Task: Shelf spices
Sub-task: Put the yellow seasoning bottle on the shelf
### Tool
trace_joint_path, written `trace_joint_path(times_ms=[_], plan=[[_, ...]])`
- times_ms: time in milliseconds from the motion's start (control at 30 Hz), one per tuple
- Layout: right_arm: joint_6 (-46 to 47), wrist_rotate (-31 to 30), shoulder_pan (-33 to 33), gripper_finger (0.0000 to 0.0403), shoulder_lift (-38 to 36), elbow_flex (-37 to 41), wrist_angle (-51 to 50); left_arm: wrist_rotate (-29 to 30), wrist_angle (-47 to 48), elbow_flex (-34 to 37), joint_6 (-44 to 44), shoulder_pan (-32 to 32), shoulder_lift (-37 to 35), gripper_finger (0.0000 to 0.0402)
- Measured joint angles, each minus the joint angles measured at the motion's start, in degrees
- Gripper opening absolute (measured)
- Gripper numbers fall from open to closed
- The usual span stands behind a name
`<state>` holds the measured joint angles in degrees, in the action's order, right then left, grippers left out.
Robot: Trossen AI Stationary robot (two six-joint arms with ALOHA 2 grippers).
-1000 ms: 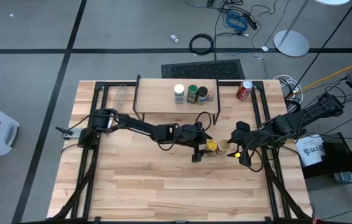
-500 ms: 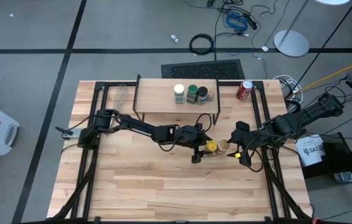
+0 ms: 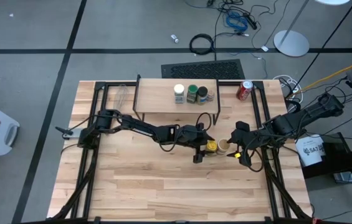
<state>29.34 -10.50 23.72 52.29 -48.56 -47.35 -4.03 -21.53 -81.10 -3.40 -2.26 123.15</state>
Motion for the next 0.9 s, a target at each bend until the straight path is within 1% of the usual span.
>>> trace_joint_path(times_ms=[167,267,667,900], plan=[[0.0,0.0,0.0,0.0276,0.0,0.0,0.1,0.1,0.1,0.0,0.0,0.0,0.0,0.025],[0.0,0.0,0.0,0.0276,0.0,0.0,0.8,0.2,0.2,0.0,0.0,-0.1,0.0,0.0239],[0.0,0.0,0.0,0.0276,0.0,0.0,0.9,-0.1,1.6,-0.1,0.0,-0.2,-0.5,0.0239],[-0.3,0.0,0.0,0.0276,0.0,0.0,0.8,-0.3,4.5,0.1,0.0,-0.5,-3.1,0.0239]])
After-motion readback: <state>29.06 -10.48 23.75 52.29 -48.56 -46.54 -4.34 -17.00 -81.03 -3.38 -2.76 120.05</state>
